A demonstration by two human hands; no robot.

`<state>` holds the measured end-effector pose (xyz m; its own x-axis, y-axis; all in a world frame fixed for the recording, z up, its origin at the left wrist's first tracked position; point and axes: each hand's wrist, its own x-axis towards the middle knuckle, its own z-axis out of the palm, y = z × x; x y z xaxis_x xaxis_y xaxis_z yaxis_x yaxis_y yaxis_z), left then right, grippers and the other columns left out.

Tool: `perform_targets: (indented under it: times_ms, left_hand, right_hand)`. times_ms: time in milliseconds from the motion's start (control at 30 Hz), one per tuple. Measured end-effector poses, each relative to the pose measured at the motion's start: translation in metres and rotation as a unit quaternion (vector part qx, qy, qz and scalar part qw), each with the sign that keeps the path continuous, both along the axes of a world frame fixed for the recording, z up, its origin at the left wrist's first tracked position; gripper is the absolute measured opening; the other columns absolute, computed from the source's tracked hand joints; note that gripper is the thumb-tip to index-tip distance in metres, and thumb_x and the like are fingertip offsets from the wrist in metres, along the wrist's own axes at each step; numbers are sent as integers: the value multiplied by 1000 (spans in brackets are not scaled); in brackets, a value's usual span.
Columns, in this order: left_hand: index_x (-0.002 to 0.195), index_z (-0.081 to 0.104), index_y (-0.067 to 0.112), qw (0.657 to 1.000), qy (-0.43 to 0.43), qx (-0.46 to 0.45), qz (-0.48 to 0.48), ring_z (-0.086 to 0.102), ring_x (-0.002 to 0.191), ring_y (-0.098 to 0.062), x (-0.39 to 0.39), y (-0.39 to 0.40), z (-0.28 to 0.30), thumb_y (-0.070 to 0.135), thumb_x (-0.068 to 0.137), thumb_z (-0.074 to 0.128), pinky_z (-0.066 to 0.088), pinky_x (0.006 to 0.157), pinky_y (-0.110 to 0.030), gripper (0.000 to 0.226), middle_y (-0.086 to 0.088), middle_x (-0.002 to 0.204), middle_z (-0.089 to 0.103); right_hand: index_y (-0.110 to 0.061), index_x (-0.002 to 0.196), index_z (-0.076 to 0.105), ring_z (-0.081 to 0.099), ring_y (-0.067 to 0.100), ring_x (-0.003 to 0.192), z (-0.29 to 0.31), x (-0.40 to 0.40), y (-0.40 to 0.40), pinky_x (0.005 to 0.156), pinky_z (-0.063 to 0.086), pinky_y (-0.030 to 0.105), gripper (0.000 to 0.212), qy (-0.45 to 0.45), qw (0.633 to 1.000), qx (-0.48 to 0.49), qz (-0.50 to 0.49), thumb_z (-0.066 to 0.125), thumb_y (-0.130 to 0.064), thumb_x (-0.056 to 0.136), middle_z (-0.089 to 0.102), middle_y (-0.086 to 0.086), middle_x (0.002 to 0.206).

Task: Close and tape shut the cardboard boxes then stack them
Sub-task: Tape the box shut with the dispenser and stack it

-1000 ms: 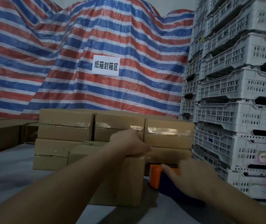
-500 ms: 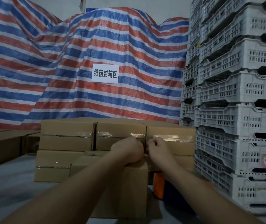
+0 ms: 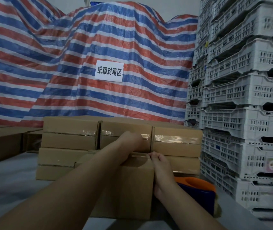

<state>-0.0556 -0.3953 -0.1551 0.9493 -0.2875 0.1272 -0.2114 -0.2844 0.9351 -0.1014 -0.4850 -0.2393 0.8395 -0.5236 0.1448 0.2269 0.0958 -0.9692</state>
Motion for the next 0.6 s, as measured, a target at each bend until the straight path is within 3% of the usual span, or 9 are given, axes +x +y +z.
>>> perform_targets:
  times_ms: [67,167,267,333,367,433,533,600]
  left_hand:
    - [98,61,5,1000,-14,17,-2,54,72,-18,4,16,2,15,101,41,43,60,-21,22,-10,90,56]
    - [82,53,12,999,7,-49,14,48,64,-17,7,42,12,27,100,44,43,59,-27,25,-4,71,51]
    - [84,53,24,988,-110,-28,102,53,70,-15,12,79,10,42,101,43,40,59,-26,26,-2,78,56]
    - [85,57,25,972,-187,-63,125,56,73,-15,16,110,-4,43,100,45,39,59,-26,26,-2,81,60]
    - [88,59,24,965,-209,-91,132,58,76,-15,17,124,-13,43,100,44,40,61,-27,27,-2,84,62]
    - [95,62,23,959,-200,-139,148,62,88,-18,16,149,-32,44,102,39,44,70,-31,32,-4,96,66]
    - [113,64,15,963,-109,-214,124,58,112,-26,10,154,-58,39,105,30,41,84,-32,43,-11,120,65]
    - [119,60,13,961,-58,-248,108,51,119,-29,2,146,-75,36,105,29,32,89,-32,41,-12,112,63]
  right_hand:
    - [-8,105,64,70,23,71,0,1,1,58,53,30,31,3,1000,25,13,41,-27,109,74,13,81]
    - [-8,102,65,71,23,70,1,4,3,57,54,30,33,8,999,40,20,41,-30,109,75,9,72]
    - [-12,105,67,72,28,83,-1,7,9,68,57,36,37,26,998,53,27,39,-36,109,77,12,82]
    - [-13,109,68,70,34,91,-2,8,15,80,57,42,38,41,996,71,35,41,-40,107,75,17,93]
    - [-13,108,70,69,35,91,-3,8,18,78,57,42,39,48,995,82,44,43,-41,106,75,17,93]
    - [-12,103,74,70,35,86,-6,9,23,68,55,37,41,56,991,105,60,49,-44,102,77,16,86]
    - [-11,97,75,70,35,83,-8,6,26,64,52,36,44,58,988,119,74,51,-49,99,77,16,79]
    - [-10,99,75,69,36,86,-8,3,27,67,52,38,45,66,989,112,70,51,-48,100,77,17,80]
